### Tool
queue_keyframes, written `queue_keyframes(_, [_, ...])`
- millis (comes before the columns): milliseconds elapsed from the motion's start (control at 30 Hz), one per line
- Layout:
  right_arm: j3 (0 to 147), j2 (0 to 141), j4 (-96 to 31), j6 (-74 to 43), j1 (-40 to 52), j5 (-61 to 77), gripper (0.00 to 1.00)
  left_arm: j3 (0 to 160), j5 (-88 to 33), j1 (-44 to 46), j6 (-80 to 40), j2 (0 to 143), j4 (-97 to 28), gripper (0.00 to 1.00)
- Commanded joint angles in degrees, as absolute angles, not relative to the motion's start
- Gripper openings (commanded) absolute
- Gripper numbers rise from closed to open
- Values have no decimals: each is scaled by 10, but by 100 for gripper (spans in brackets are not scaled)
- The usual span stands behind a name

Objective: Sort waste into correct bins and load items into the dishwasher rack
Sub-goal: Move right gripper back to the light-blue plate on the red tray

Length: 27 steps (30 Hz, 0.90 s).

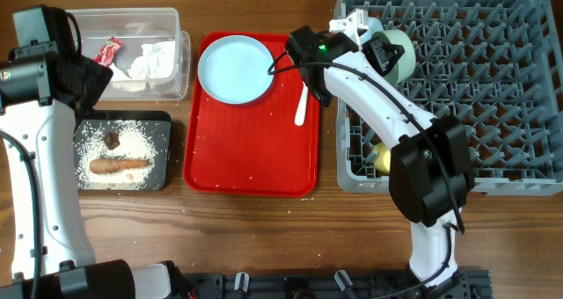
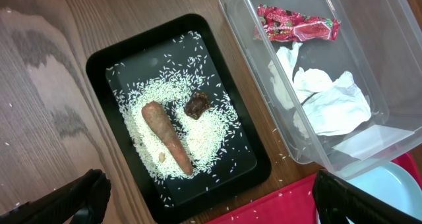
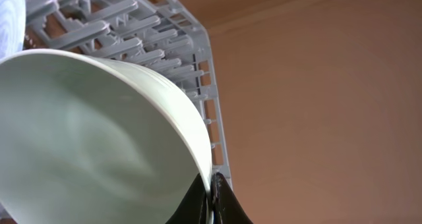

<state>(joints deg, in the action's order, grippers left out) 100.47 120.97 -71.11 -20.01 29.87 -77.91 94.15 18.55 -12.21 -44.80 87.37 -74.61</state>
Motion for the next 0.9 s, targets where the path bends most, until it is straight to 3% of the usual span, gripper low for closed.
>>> queue_keyframes(0, [1004, 1214, -716, -196, 298, -708, 4, 947, 185, -121, -439, 873, -746, 100])
queue_keyframes(233, [1004, 1214, -750, -195, 343, -645, 4, 947, 185, -121, -439, 873, -746, 100])
queue_keyframes(300, [1004, 1214, -778, -194, 358, -612, 18, 947, 185, -121, -439, 873, -746, 100])
queue_keyframes(333, [1004, 1214, -789, -195, 365, -597, 36, 947, 185, -121, -439, 873, -746, 100])
queue_keyframes(367, [1004, 1214, -795, -195, 372, -584, 47, 947, 185, -121, -439, 873, -746, 100])
queue_keyframes(433, [1005, 1209, -798, -195, 378, -572, 78, 947, 185, -121, -439, 873, -746, 100])
queue_keyframes(533, [1028, 1183, -808, -196, 379, -540, 92, 947, 185, -121, -439, 873, -746, 100])
queue_keyframes(667, [1101, 1094, -766, -196, 379, -424, 95, 947, 185, -121, -439, 873, -746, 100])
queue_keyframes(767, [1110, 1044, -603, -195, 379, -176, 93, 947, 185, -121, -439, 873, -746, 100])
queue_keyframes(800, [1104, 1052, -532, -197, 379, -84, 87, 947, 185, -121, -439, 873, -746, 100])
queue_keyframes(867, [1087, 1086, -467, -260, 379, -42, 78, 947, 185, -121, -439, 873, -746, 100])
